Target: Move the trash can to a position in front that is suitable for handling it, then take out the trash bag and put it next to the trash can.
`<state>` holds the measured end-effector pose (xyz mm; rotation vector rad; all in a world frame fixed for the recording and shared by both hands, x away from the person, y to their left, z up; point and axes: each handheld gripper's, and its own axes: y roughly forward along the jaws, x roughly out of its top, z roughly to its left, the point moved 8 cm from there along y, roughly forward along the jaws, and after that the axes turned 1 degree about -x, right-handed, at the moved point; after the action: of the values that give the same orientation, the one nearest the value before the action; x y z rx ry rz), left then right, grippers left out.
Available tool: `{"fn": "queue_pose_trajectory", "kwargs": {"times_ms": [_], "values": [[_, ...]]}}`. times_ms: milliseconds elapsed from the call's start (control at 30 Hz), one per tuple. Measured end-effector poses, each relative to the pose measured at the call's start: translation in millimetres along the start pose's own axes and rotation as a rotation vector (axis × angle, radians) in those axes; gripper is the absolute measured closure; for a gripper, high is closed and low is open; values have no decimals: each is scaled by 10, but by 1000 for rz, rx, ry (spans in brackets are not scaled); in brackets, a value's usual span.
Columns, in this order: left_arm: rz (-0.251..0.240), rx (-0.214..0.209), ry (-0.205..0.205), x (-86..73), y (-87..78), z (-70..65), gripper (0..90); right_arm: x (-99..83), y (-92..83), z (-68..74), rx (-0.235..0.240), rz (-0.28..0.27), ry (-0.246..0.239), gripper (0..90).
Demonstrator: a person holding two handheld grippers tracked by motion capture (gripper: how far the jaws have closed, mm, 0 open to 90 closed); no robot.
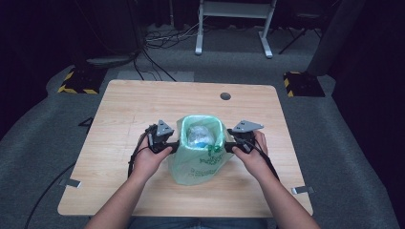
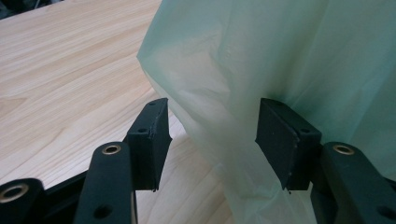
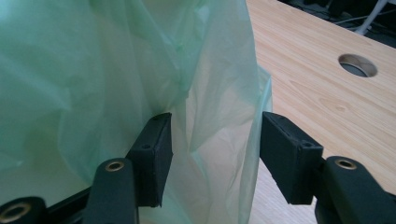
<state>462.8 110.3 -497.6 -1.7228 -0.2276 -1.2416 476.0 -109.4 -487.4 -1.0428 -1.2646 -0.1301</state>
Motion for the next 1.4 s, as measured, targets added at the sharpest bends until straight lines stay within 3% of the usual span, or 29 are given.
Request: {"fn": "queue_pose_trajectory", "kwargs": {"times_ms": [100,200,233,300,367,533,667,800,867,933,967,1000,1100,1200,1300,1400], "values": [[-12,13,-6,-76,-78,44,424,3,-1,93,5,-3,-14,440],[-5,14,-25,-136,-124,88,316,-11,-16,121,-7,5,-5,372],[-5,14,-25,-136,-124,88,316,-11,-16,121,-7,5,-5,372],[-25,36,-16,-179,-217,127,296,-39,-110,86,-50,18,-23,350],[-32,40,-30,-222,-262,127,283,-65,-200,57,-68,19,-7,327],[-24,52,-6,-349,-473,125,254,-183,-398,51,-63,25,20,243],[-9,49,-29,-473,-643,116,230,-324,-505,75,-51,29,39,206],[-3,12,-45,-591,-756,25,210,-442,-591,138,-37,37,24,163],[12,13,-14,-648,-792,-23,197,-495,-612,191,-19,33,7,159],[48,22,31,-713,-805,-91,191,-553,-608,236,-5,41,3,160],[48,22,31,-713,-805,-91,188,-573,-599,253,0,39,2,160],[55,-1,52,-743,-795,-187,188,-589,-586,267,5,37,3,160],[53,-23,61,-749,-771,-272,177,-605,-522,329,31,28,11,160],[67,-57,82,-745,-666,-404,175,-641,-417,401,49,62,-19,169],[89,-74,116,-746,-572,-485,179,-649,-313,439,60,69,-13,170],[85,-102,109,-721,-498,-535,185,-629,-214,470,78,60,-16,168]]}}
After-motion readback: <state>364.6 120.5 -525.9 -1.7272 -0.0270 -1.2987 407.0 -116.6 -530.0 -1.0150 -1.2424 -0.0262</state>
